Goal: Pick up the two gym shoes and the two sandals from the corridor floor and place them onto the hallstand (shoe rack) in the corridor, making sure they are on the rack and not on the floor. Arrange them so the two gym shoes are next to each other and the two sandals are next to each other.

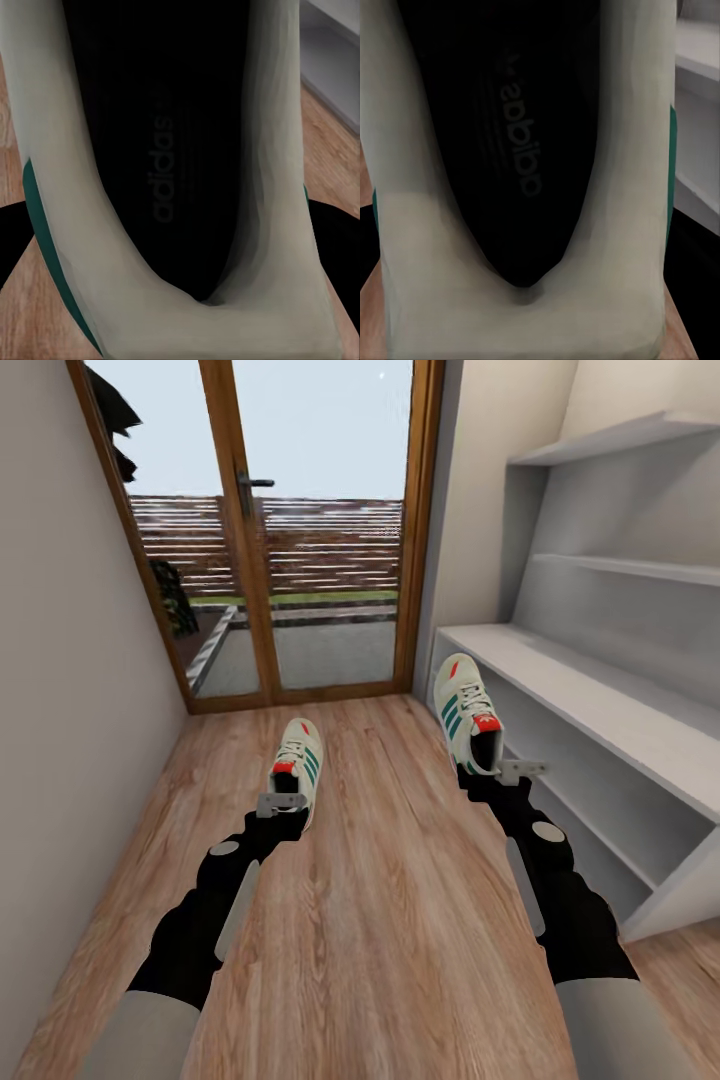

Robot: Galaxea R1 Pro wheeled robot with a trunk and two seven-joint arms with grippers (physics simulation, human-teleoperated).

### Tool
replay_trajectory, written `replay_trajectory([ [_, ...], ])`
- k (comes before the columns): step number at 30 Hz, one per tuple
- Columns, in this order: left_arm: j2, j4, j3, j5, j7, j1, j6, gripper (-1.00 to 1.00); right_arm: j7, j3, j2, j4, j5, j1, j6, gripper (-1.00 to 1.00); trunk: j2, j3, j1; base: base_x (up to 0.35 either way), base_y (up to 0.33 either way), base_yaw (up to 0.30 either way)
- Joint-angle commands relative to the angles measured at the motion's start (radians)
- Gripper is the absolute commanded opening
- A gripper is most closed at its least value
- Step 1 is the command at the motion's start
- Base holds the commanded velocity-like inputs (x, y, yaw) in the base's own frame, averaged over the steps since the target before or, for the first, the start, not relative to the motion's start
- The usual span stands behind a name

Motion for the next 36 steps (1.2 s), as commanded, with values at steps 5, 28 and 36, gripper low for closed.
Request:
replay_trajectory([
  [5,0.0,-0.001,0.001,0.006,0.0,0.0,0.006,-1.0,0.0,-0.001,0.001,-0.002,0.0,0.0,0.006,-1.0,0.0,-0.001,0.0,0.349,0.0,0.0],
  [28,0.0,-0.001,0.001,0.006,0.0,0.0,0.006,-1.0,-0.001,-0.001,0.001,-0.002,0.0,0.0,0.006,-1.0,0.0,-0.001,0.0,0.274,0.193,-0.133],
  [36,0.0,-0.001,0.001,0.006,0.0,0.0,0.006,-1.0,-0.001,-0.001,0.001,-0.002,0.0,0.0,0.006,-1.0,0.0,-0.001,0.0,0.242,0.249,-0.066],
])
